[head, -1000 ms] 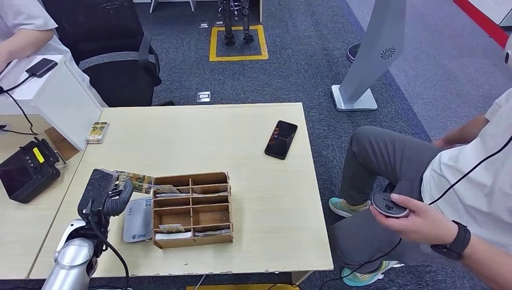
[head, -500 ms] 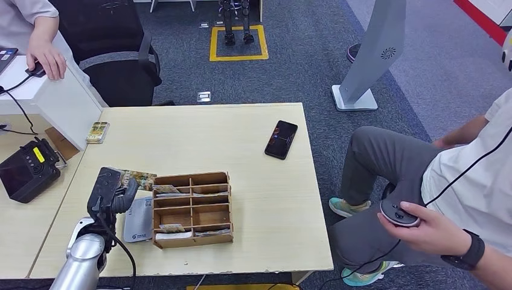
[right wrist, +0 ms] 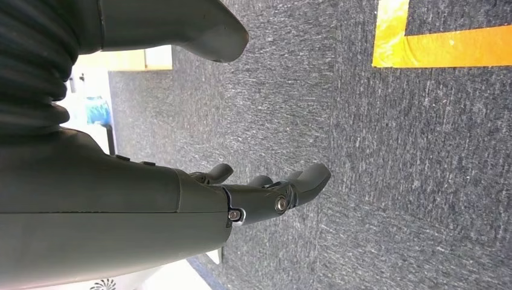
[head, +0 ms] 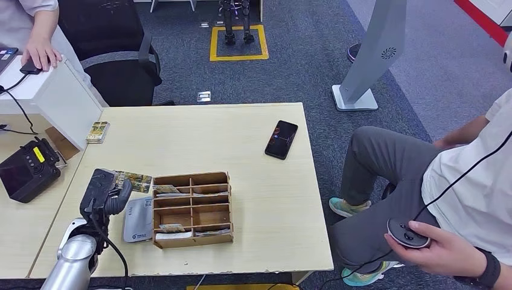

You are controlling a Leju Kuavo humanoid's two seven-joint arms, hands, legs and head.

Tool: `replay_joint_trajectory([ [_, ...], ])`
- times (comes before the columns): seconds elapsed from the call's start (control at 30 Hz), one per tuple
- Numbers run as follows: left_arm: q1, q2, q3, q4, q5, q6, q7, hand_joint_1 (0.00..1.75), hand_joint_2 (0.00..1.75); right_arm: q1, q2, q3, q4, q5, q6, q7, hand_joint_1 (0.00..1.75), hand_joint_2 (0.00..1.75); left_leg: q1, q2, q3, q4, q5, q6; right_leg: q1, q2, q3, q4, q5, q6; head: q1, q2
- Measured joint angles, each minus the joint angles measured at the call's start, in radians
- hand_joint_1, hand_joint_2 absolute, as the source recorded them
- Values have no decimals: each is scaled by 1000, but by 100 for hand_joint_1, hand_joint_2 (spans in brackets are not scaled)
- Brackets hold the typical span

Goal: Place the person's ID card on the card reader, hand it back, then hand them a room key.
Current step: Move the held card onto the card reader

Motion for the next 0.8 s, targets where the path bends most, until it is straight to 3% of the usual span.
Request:
replay_joint_trajectory([
  [0.4,4,65,50,-1,26,-31,-10,175,175,0,0,-6,0,1,-1,1,0,175,0,0,0,0,0,0,0,0,0,0,0,0,0,0],
  [0.8,111,74,53,-120,-54,-104,1,175,175,1,6,-33,-4,2,-1,-9,0,175,0,0,0,0,0,0,0,0,0,0,0,0,0,0],
])
